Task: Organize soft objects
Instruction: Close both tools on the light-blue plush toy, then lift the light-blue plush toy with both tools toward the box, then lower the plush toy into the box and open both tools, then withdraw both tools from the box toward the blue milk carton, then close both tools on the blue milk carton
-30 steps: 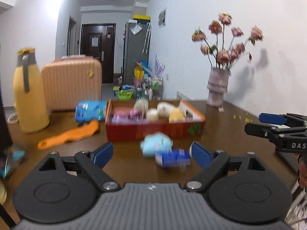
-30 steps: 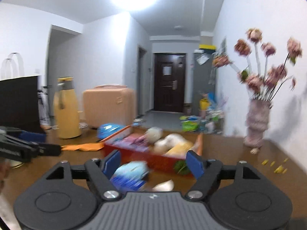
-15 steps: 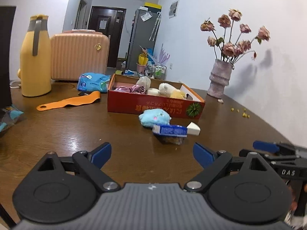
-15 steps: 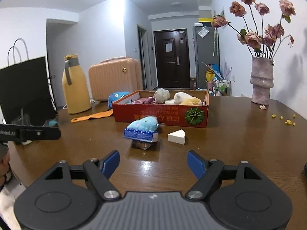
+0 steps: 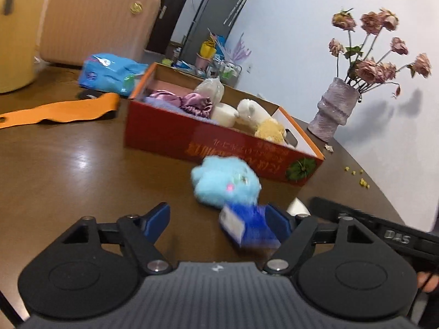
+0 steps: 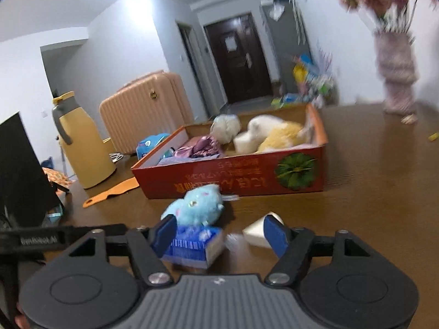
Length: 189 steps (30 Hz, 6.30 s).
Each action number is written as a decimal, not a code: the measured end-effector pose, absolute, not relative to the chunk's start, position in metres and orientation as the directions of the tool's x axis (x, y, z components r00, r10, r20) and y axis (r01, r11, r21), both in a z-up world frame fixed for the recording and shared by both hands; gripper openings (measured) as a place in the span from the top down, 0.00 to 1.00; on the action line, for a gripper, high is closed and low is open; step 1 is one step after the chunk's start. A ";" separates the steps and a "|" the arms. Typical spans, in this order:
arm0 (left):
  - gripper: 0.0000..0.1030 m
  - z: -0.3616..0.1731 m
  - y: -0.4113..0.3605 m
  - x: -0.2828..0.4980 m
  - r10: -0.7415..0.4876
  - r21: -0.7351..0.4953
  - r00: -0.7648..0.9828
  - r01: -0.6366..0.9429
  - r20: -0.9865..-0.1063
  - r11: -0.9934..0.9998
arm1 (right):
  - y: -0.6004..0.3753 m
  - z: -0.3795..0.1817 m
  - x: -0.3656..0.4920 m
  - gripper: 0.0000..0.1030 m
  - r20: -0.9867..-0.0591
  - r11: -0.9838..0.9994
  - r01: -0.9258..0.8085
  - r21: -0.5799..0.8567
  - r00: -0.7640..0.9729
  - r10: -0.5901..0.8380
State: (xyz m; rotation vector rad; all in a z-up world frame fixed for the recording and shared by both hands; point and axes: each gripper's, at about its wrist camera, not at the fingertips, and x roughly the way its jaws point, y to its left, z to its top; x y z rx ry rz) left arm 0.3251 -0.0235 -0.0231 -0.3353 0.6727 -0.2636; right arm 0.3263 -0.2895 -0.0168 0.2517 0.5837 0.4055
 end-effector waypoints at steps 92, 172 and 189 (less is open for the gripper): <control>0.44 -0.004 -0.038 0.490 -0.435 -0.337 0.664 0.280 -0.608 0.899 | -0.262 -0.002 0.517 0.53 -0.623 0.895 -0.224 0.385 0.652 0.431; 0.33 -0.033 -0.052 0.297 -0.325 -0.308 0.728 0.163 -0.604 0.938 | -0.278 -0.031 0.286 0.43 -0.496 0.918 -0.306 0.253 0.774 0.394; 0.80 -0.047 -0.044 0.326 -0.415 -0.434 0.674 0.153 -0.612 0.888 | -0.262 -0.049 0.338 0.85 -0.533 0.877 -0.330 0.349 0.700 0.475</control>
